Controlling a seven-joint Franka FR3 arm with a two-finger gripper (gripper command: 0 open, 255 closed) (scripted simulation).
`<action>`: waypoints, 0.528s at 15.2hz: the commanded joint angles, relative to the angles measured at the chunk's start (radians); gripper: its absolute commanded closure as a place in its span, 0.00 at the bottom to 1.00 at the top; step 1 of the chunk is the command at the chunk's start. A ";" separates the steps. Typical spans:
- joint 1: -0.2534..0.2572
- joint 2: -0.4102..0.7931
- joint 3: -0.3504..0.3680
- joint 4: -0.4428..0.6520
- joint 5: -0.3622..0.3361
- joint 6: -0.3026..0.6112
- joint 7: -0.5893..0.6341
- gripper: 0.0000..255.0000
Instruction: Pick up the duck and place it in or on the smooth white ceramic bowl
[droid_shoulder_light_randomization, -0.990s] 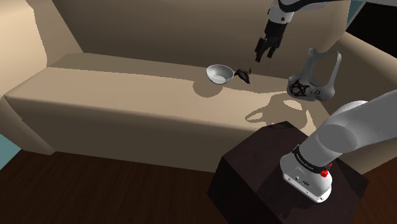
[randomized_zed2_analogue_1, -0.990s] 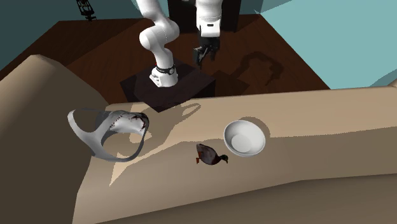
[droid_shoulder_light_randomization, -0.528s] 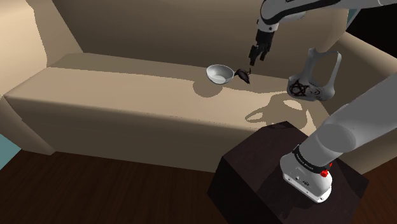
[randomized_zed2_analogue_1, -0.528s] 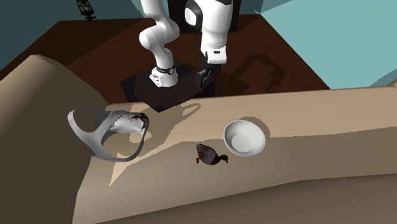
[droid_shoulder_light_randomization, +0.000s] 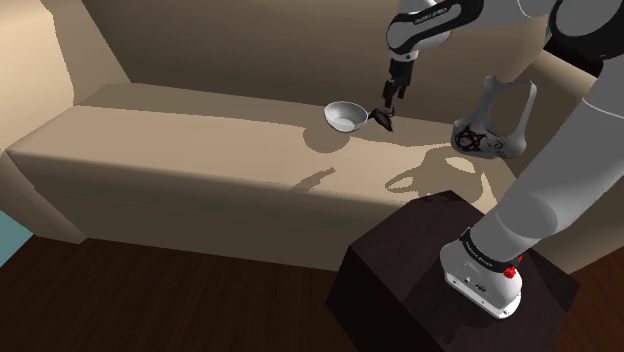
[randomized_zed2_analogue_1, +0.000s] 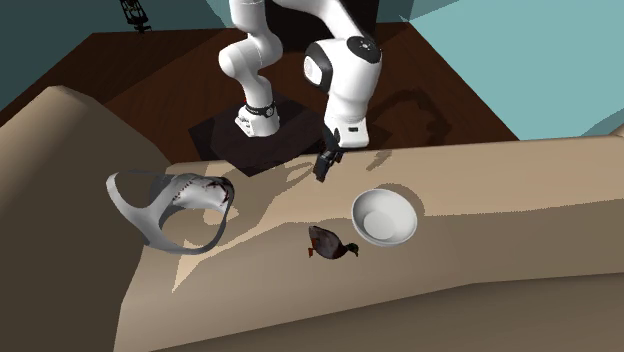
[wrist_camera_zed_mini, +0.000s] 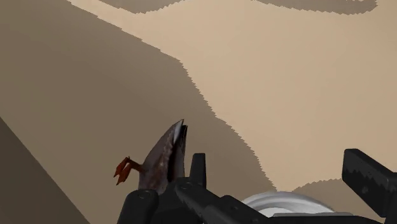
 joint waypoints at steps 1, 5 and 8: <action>-0.010 0.082 -0.005 0.065 -0.003 0.012 -0.032 0.00; -0.032 0.240 -0.007 0.205 -0.007 0.023 -0.087 0.00; -0.051 0.362 -0.007 0.328 -0.011 0.019 -0.125 0.00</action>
